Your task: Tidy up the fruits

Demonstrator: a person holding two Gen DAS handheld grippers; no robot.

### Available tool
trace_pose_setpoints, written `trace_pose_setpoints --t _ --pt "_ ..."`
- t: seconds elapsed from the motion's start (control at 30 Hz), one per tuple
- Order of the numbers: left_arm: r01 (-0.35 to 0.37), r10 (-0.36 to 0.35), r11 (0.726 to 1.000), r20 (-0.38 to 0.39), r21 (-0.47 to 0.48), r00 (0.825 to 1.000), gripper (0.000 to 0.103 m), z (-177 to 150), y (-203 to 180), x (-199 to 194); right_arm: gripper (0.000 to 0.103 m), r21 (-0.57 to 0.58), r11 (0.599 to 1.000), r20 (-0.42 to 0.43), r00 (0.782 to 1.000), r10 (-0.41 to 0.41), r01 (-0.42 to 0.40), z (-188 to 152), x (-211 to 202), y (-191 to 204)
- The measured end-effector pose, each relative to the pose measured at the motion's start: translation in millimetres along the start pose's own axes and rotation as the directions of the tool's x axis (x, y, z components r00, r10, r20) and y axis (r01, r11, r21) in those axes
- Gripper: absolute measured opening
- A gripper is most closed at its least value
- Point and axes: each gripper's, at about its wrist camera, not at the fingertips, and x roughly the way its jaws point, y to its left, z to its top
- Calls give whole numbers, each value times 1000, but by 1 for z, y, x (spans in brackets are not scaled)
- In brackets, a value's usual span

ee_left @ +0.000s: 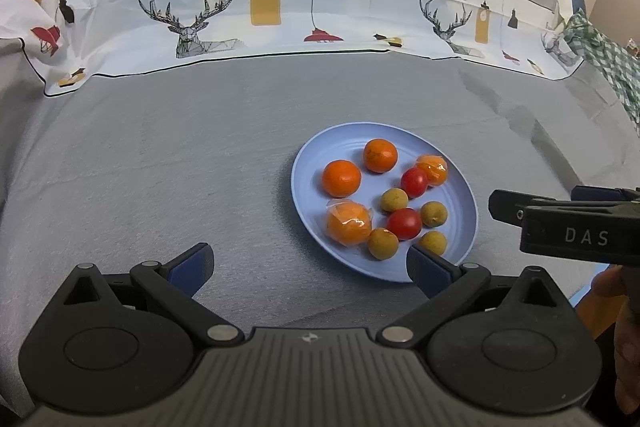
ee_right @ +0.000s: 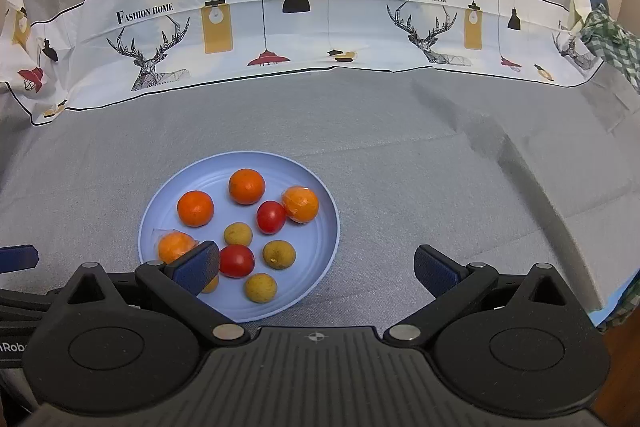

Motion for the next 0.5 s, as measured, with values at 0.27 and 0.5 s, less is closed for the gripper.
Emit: trace_pose_setpoints --t 0.27,0.5 --pt "3 -3 1000 5 8 1000 102 0 -2 0 102 -7 1000 1 1000 0 0 -1 0 1" --pt "11 -12 1000 13 21 1000 102 1 -4 -1 102 -10 1000 2 1000 0 0 -1 0 2"
